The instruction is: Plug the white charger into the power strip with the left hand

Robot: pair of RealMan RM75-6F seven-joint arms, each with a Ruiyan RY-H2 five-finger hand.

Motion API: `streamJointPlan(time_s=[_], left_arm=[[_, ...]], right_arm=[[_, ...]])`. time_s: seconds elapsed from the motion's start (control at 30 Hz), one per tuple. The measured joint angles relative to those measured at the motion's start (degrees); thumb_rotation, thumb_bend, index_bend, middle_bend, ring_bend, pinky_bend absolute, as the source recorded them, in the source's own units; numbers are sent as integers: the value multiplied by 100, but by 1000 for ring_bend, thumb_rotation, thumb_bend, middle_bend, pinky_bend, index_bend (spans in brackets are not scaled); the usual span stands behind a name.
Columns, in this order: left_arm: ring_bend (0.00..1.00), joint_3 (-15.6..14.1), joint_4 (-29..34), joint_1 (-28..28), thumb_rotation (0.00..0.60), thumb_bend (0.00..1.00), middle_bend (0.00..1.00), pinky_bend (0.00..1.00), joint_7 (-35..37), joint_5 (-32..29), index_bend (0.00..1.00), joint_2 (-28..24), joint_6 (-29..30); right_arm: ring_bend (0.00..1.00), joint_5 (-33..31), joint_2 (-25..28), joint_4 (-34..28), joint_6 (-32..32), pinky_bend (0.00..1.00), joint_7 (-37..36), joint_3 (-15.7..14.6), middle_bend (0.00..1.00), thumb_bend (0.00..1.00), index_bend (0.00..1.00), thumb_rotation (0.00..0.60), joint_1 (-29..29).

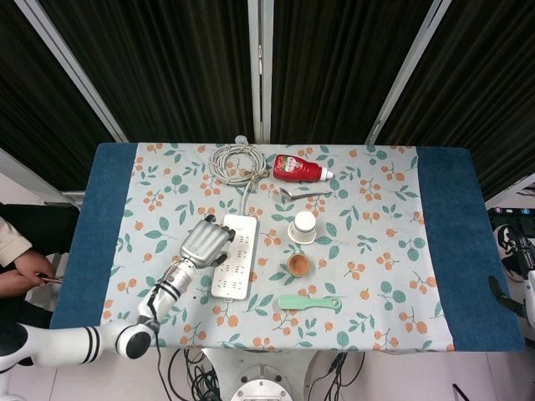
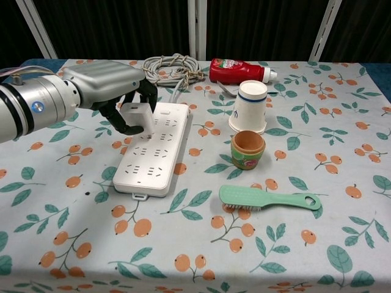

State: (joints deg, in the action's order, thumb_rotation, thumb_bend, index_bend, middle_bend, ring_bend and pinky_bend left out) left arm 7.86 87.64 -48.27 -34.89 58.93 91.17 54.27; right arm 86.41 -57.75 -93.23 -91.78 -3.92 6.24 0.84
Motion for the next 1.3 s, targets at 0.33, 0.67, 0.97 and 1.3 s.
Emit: streamJointPlan(time_s=[0.33, 0.67, 0.97, 1.3], left_arm=[[616, -48, 236, -118, 600, 450, 774, 240, -382, -376, 685, -116, 20], [616, -47, 186, -299, 600, 452, 774, 240, -581, -670, 685, -42, -33], [626, -82, 88, -410, 600, 452, 780, 240, -608, -917, 691, 5, -100], [642, -142, -55, -429, 600, 456, 790, 240, -418, -908, 701, 69, -148]], right_arm=[[0, 1, -25, 67, -9, 34, -70, -4, 187, 255, 23, 600, -13], [0, 4, -49, 110, -22, 34, -117, -12, 187, 255, 23, 600, -32], [0, -9, -57, 163, -49, 34, -174, -14, 187, 254, 23, 600, -63], [0, -7, -71, 166, -72, 34, -167, -10, 187, 255, 23, 600, -79]])
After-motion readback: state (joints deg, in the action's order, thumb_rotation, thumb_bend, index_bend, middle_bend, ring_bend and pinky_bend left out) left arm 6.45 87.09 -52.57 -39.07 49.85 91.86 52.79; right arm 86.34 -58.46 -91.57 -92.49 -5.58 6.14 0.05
